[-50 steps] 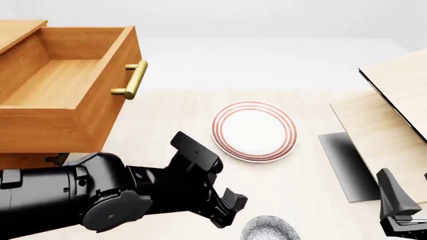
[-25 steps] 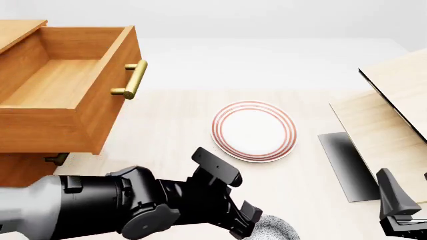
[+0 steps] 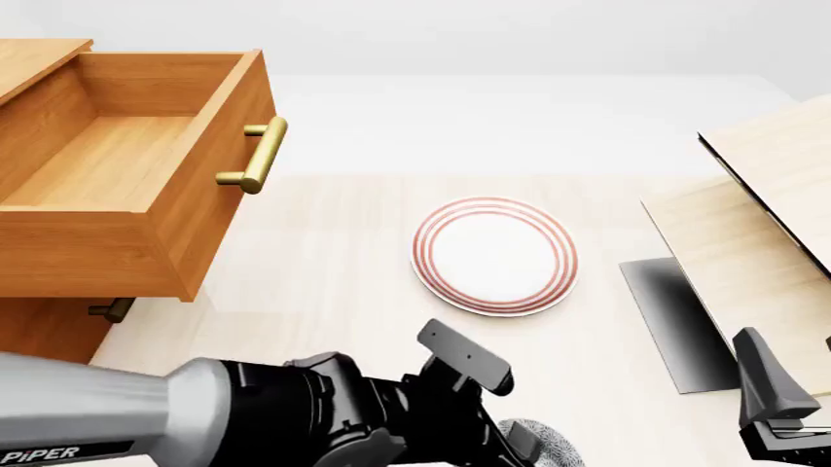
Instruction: Open the top drawer of the cabinet and put the bowl in it.
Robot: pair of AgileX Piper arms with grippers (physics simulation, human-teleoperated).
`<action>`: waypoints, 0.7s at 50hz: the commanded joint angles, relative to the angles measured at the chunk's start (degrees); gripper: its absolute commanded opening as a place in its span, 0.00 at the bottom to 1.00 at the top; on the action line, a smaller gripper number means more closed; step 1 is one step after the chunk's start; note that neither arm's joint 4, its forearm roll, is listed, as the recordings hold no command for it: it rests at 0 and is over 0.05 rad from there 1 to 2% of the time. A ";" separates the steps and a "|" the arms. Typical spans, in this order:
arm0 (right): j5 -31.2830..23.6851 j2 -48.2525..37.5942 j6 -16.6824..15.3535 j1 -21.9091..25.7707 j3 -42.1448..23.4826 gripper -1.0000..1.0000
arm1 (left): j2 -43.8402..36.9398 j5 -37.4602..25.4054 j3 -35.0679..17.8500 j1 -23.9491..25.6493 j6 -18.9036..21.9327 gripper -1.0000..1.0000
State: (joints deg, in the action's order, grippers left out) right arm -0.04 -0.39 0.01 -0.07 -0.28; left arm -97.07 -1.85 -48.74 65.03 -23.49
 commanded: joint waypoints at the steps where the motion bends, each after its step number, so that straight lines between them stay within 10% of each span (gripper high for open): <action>1: -0.02 0.11 -0.01 0.00 0.04 1.00 | -3.14 1.90 -0.52 1.13 -1.63 1.00; 35: -0.02 0.10 0.01 0.00 0.04 1.00 | -5.53 7.77 3.15 0.55 -4.22 1.00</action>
State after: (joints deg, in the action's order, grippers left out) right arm -0.04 -0.39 0.02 -0.07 -0.28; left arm -102.46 4.41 -47.07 66.19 -27.38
